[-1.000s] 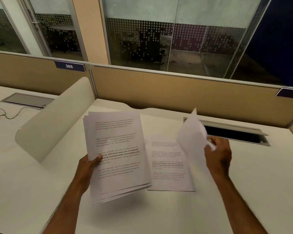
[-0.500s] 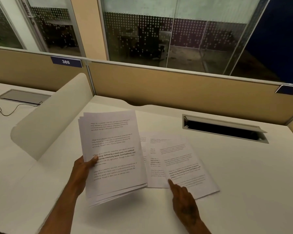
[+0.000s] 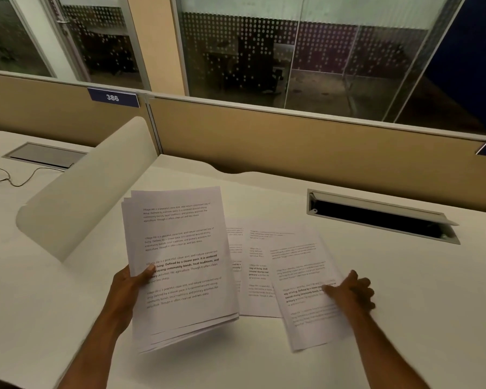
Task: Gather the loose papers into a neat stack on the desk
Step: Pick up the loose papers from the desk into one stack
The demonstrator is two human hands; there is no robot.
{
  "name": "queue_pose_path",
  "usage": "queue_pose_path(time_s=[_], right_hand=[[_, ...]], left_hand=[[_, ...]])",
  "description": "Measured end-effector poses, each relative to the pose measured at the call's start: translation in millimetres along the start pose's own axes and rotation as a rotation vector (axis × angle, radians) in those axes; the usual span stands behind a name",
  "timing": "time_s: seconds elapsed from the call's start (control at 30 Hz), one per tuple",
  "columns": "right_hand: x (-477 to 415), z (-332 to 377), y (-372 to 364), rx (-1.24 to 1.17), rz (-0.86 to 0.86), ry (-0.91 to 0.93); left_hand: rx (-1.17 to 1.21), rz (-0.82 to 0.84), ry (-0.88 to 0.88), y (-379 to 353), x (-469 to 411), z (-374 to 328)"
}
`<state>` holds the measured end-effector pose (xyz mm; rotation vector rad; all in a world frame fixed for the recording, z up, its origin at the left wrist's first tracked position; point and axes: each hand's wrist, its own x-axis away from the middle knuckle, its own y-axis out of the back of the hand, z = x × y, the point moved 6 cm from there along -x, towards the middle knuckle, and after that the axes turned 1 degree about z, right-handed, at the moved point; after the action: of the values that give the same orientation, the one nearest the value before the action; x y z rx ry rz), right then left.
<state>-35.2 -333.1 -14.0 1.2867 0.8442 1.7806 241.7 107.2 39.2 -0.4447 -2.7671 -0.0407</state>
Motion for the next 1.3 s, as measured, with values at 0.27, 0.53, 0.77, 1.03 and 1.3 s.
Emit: queue_pose_path(time_s=[0.27, 0.53, 0.77, 1.03, 1.3], right_hand=[[-40, -11, -11, -0.434, 0.233, -0.007], [-14, 56, -25, -0.562, 0.147, 0.102], [12, 75, -55, -0.148, -0.03, 0.078], [-7, 65, -70, -0.436, 0.199, -0.045], [68, 120, 51, -0.947, 0.321, 0.446]], left_hand=[[0.016, -0.03, 0.0, 9, -5, -2], [0.021, -0.029, 0.007, 16, -13, -3], [0.014, -0.022, 0.008, 24, -19, -3], [0.03, 0.001, 0.018, 26, -23, 1], [0.046, 0.025, 0.005, 28, -26, -7]])
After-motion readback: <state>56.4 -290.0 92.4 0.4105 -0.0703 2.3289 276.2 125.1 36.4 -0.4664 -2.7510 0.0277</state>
